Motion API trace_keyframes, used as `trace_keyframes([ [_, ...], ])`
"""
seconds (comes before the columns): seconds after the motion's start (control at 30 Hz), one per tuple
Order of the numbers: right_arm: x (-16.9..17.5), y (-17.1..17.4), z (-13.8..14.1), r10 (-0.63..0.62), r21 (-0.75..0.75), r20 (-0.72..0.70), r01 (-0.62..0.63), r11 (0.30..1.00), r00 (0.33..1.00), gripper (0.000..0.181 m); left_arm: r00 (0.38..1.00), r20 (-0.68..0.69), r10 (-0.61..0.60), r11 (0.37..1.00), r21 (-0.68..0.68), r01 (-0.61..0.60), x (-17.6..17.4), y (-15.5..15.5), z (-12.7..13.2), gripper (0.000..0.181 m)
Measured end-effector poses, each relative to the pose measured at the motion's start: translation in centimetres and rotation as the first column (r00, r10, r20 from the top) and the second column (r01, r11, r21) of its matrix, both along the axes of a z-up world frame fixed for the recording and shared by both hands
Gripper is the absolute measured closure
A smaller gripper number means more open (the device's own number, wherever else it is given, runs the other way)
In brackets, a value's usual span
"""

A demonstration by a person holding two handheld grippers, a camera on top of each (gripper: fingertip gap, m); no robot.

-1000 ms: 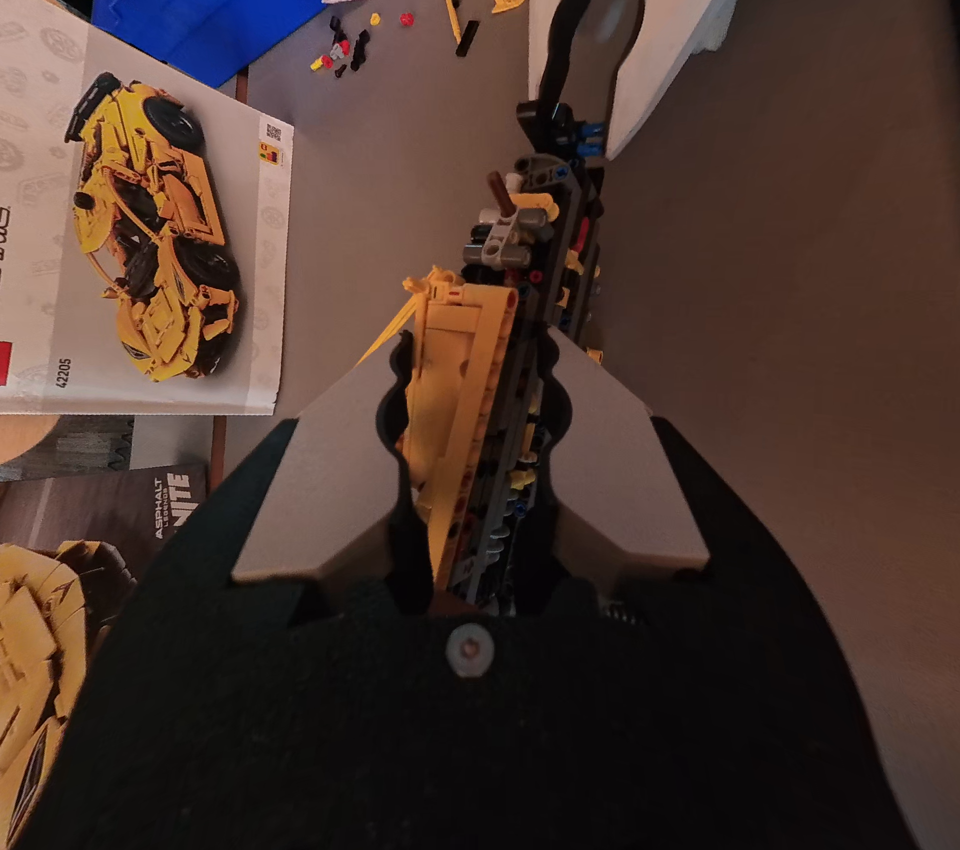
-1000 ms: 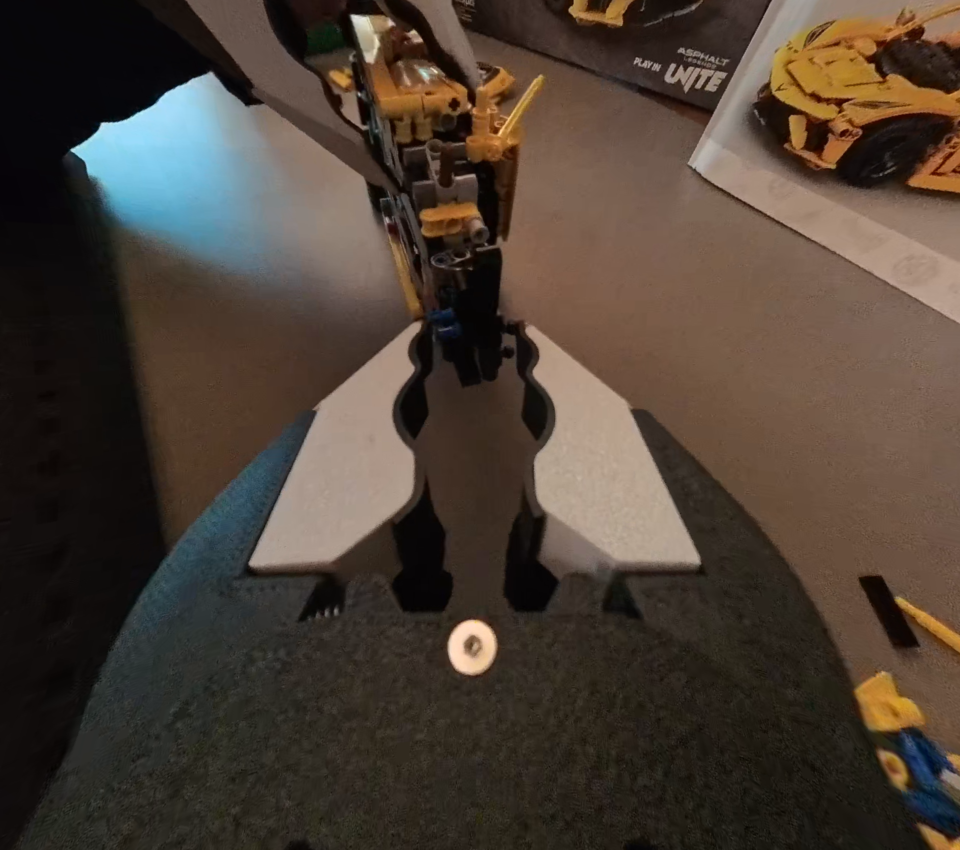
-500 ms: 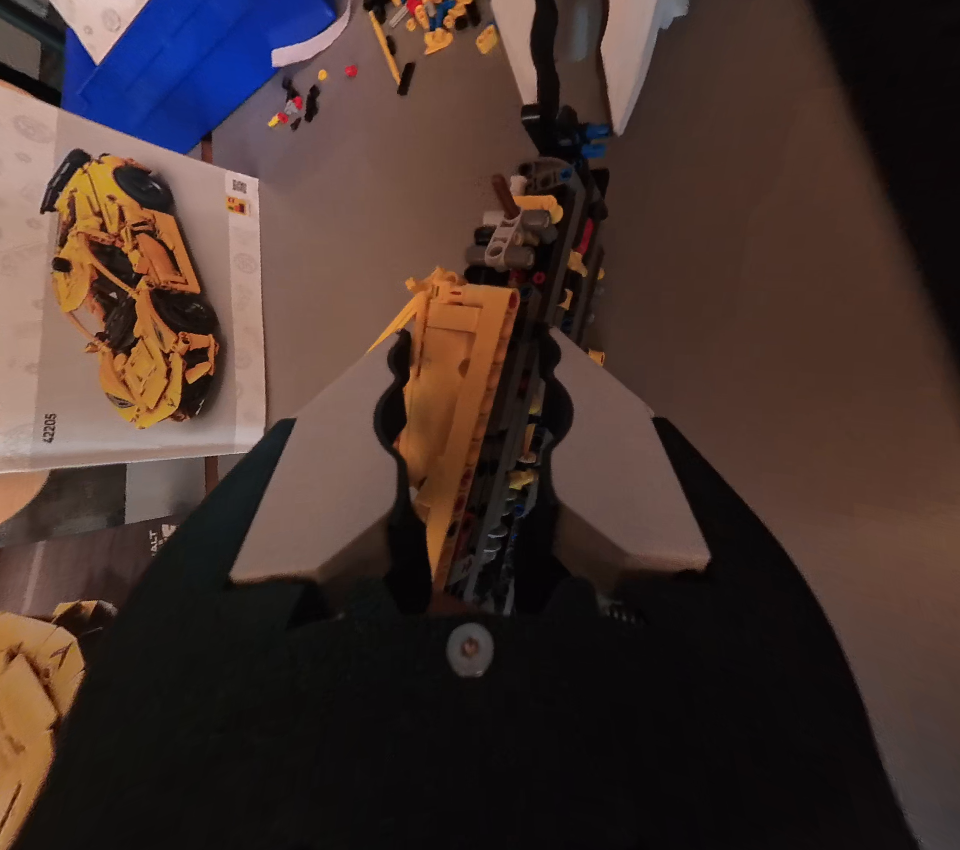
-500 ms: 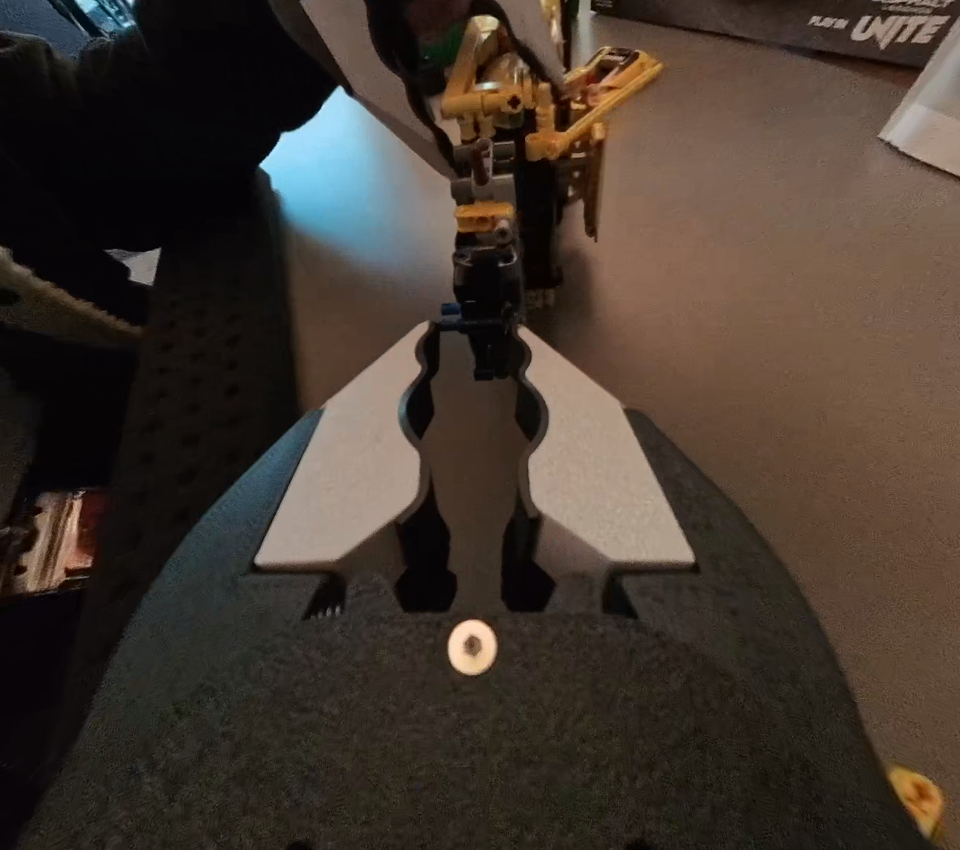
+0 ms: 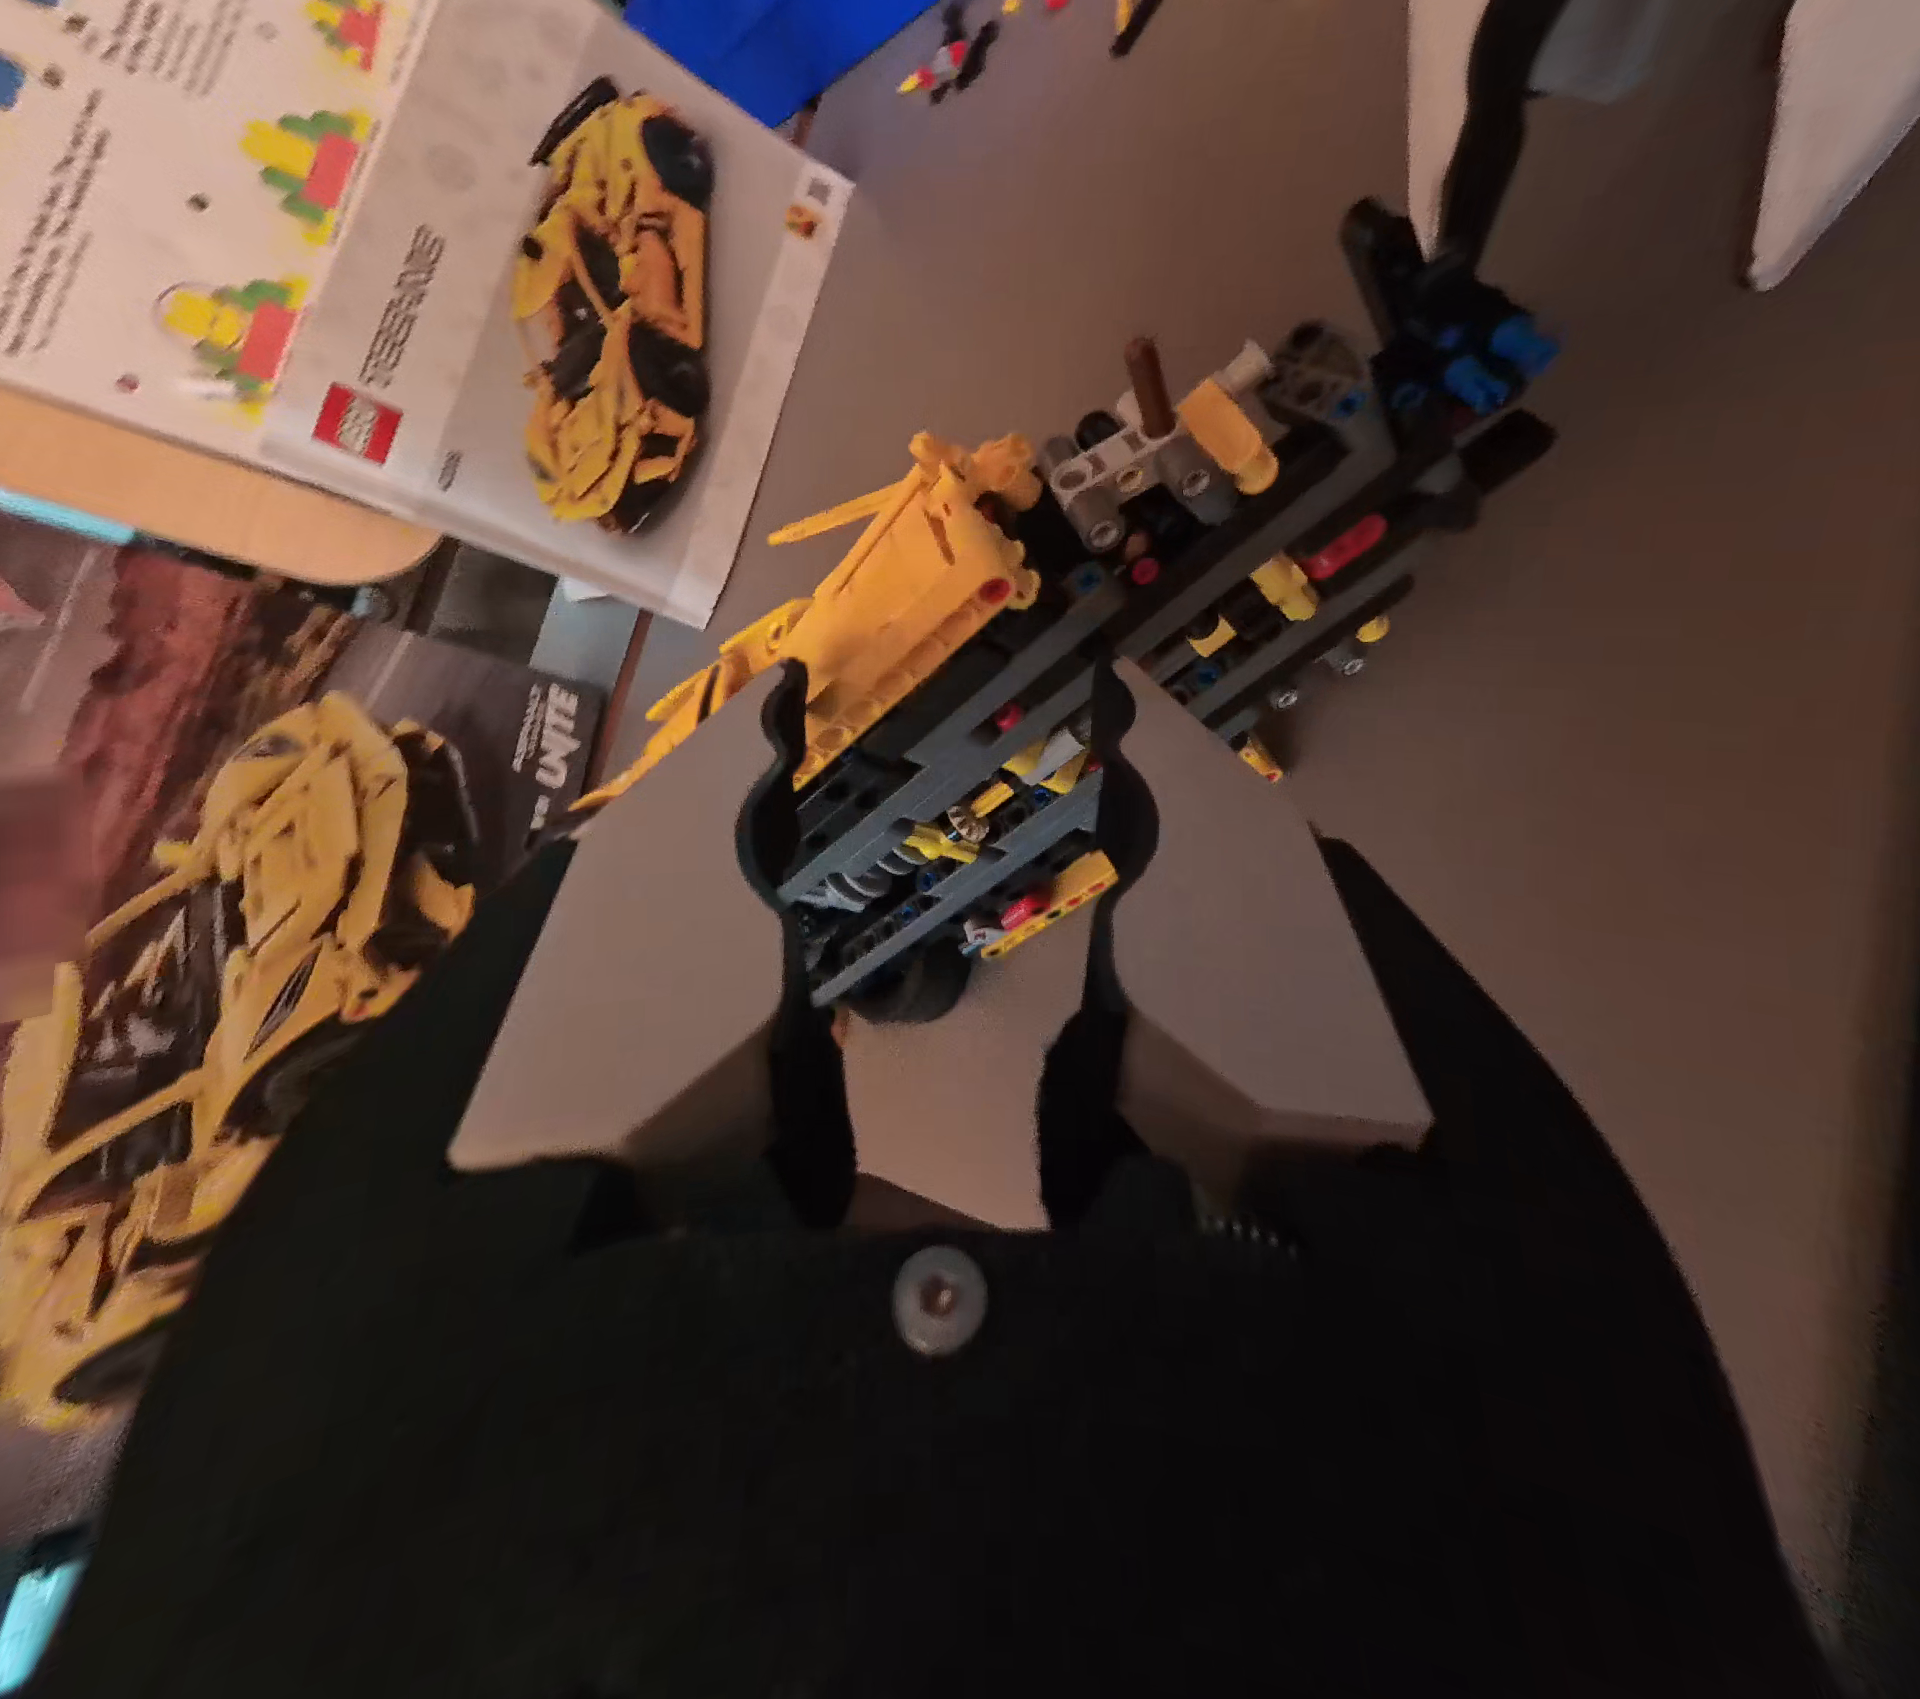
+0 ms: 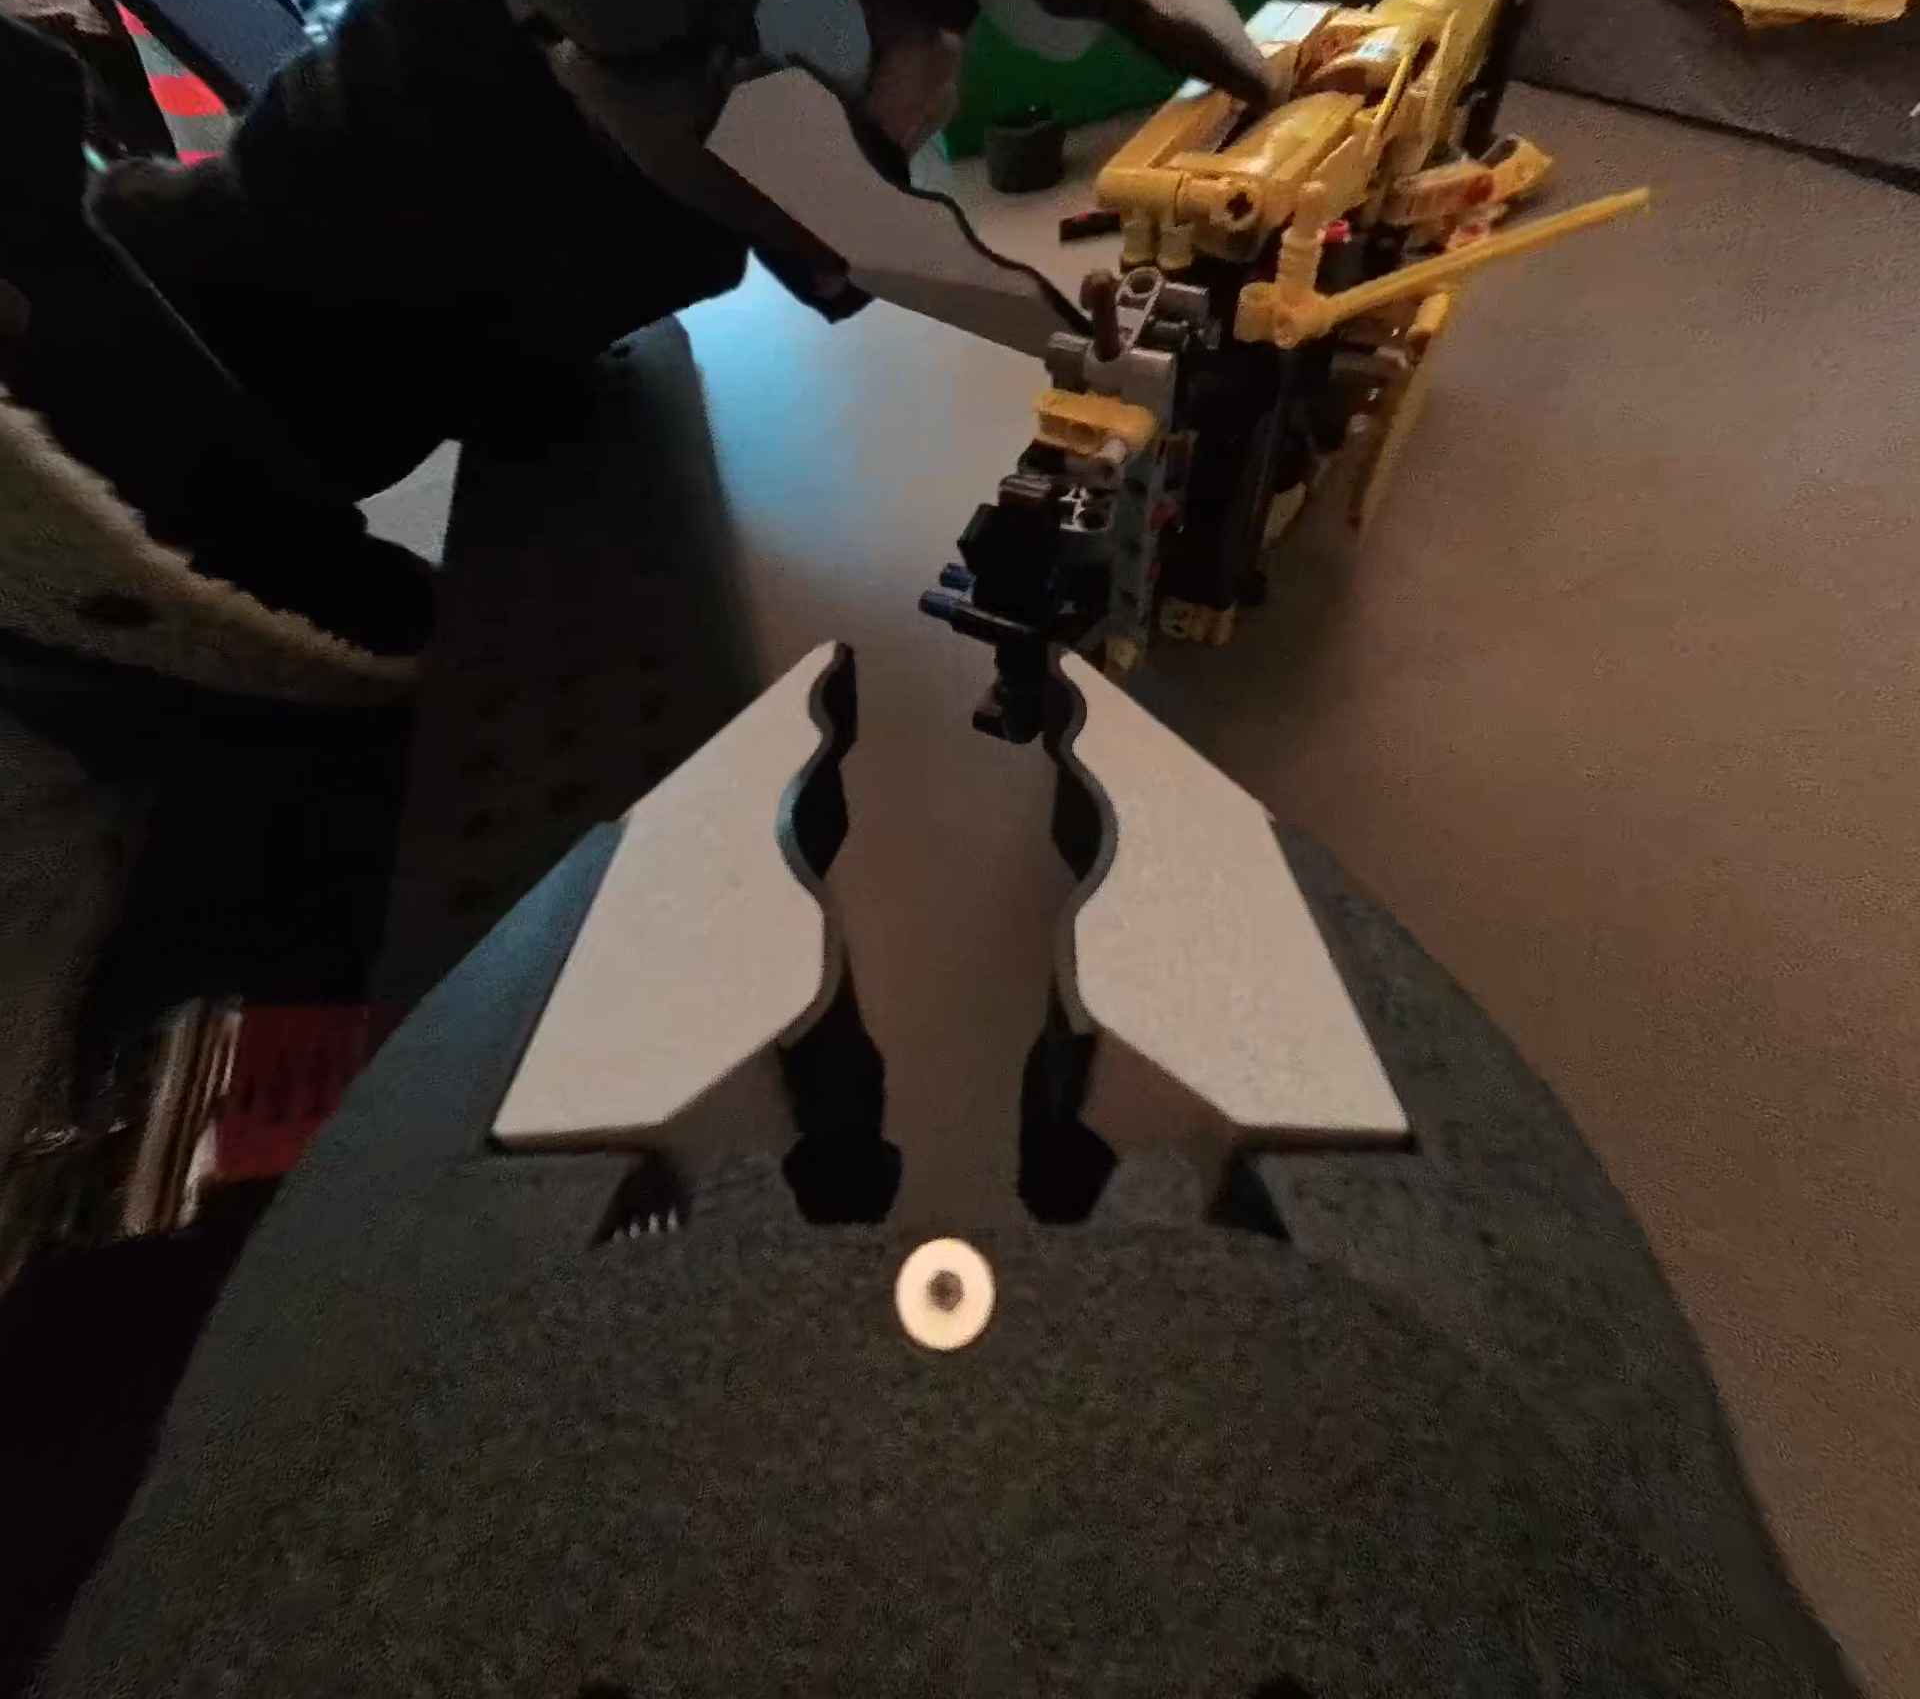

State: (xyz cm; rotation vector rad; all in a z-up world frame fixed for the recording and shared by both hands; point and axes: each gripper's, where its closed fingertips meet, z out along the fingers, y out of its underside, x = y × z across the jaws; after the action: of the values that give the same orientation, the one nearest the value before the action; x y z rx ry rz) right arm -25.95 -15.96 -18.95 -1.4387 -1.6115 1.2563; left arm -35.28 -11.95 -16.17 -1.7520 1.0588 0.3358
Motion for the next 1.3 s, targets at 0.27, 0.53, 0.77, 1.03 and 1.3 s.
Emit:
trace_keyframes([
  [0.27, -0.5, -1.6, 0.1, 0.12, -0.027, -0.004, -0.12, 0.992, 0.993, 0.149, 0.987, 0.008, 0.163, 0.986, 0.036, -0.163, -1.2, -1.6, 0.2, 0.125],
  [0.53, 0.3, 0.4, -0.3, 0.323, 0.194, 0.155, -0.349, 0.917, 0.934, 0.15, 0.961, 0.056, 0.272, 0.962, 0.022, -0.273, -1.1, -2.1, 0.7, 0.139],
  [0.77, -1.3, -0.3, 2.7, 0.561, 0.15, -0.073, -0.547, 0.824, 0.825, 0.16, 0.86, 0.505, 0.075, 0.993, -0.118, -0.018, 6.8, -5.6, 1.2, 0.15],
  [1.03, -1.9, -1.0, 2.0, 0.571, 0.142, -0.129, -0.554, 0.82, 0.811, 0.173, 0.839, 0.544, 0.024, 0.992, -0.117, 0.048, 8.5, -4.3, -0.4, 0.16],
  [1.3, -1.5, -0.6, 1.7, 0.595, 0.074, -0.127, -0.591, 0.804, 0.794, 0.174, 0.894, 0.447, 0.003, 0.998, -0.052, 0.023, 8.6, -3.7, -1.3, 0.169],
])
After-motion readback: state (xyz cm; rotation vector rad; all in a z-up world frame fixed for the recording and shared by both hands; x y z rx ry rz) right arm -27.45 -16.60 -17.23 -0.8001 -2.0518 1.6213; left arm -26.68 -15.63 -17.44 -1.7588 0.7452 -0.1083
